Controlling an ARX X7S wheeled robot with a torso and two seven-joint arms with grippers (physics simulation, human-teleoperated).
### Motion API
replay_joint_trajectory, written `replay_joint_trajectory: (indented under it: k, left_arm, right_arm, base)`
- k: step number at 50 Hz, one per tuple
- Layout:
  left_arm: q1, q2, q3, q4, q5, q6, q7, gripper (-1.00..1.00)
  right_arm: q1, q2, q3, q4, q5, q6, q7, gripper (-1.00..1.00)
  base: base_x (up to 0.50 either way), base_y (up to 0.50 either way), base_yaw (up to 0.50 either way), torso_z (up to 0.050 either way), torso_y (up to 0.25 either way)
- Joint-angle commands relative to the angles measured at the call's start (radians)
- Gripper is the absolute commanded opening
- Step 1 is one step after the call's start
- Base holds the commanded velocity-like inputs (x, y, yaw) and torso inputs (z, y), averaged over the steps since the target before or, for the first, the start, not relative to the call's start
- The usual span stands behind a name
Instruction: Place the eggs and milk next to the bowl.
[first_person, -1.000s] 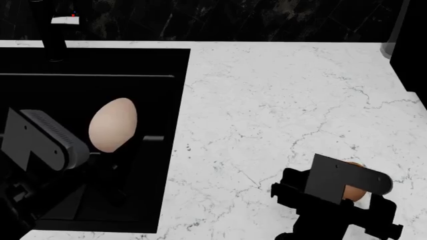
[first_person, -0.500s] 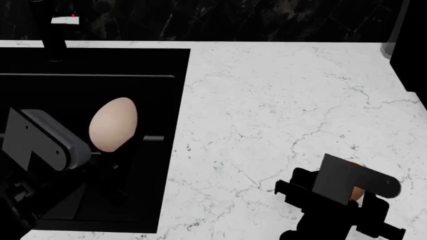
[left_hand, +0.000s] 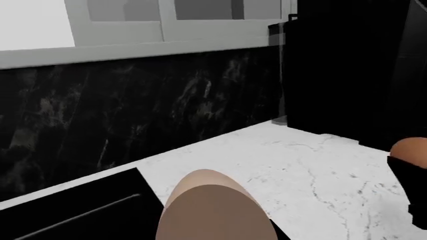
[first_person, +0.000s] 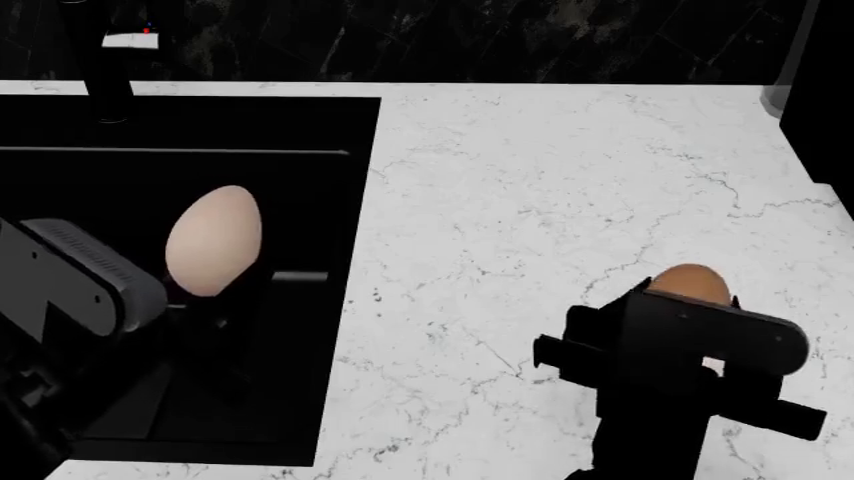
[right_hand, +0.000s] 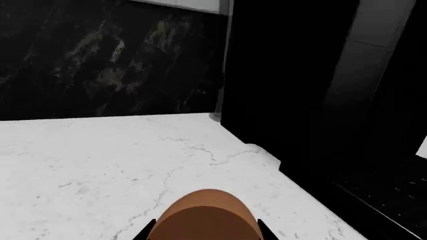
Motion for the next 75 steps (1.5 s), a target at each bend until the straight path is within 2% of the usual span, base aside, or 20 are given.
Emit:
replay_joint_trajectory:
  k: [1,11,17,27,34,46,59,75]
  left_arm:
    - [0.032,0.054,-0.104,0.029,-0.037,0.031,-0.084,-1.00]
    - [0.095,0.087,-0.164,0.119,0.000,0.092,-0.219,-1.00]
    - [0.107,0.112,-0.228,0.147,-0.040,0.096,-0.285,-1.00]
    - [0.137,0.101,-0.246,0.212,0.001,0.108,-0.355,-1.00]
    - [0.152,0.098,-0.259,0.216,0.004,0.123,-0.366,-1.00]
    - [0.171,0.094,-0.239,0.205,0.034,0.157,-0.354,-1.00]
    - [0.185,0.087,-0.228,0.199,0.058,0.183,-0.351,-1.00]
    - [0.179,0.078,-0.225,0.206,0.057,0.182,-0.356,-1.00]
  right_arm:
    - [-0.030,0.078,-0.047,-0.168,-0.049,-0.064,-0.126,-1.00]
    - [-0.042,0.176,-0.063,-0.270,-0.062,-0.063,-0.184,-1.00]
    - [-0.018,0.236,-0.090,-0.319,-0.065,-0.042,-0.244,-1.00]
    - [-0.006,0.276,-0.046,-0.370,-0.017,-0.048,-0.286,-1.00]
    - [0.012,0.303,-0.034,-0.424,0.001,-0.031,-0.307,-1.00]
    - [0.072,0.319,-0.038,-0.483,0.007,0.089,-0.293,-1.00]
    - [0.054,0.302,-0.035,-0.475,0.018,0.053,-0.294,-1.00]
    - [0.049,0.290,-0.034,-0.467,0.038,0.030,-0.305,-1.00]
  base:
    - [0.00,0.00,0.00,0.000,0.000]
    - [0.00,0.00,0.00,0.000,0.000]
    - [0.00,0.00,0.00,0.000,0.000]
    - [0.00,0.00,0.00,0.000,0.000]
    - [0.00,0.00,0.00,0.000,0.000]
    - [0.00,0.00,0.00,0.000,0.000]
    - [0.00,0.00,0.00,0.000,0.000]
    - [-0.39,0.00,0.00,0.000,0.000]
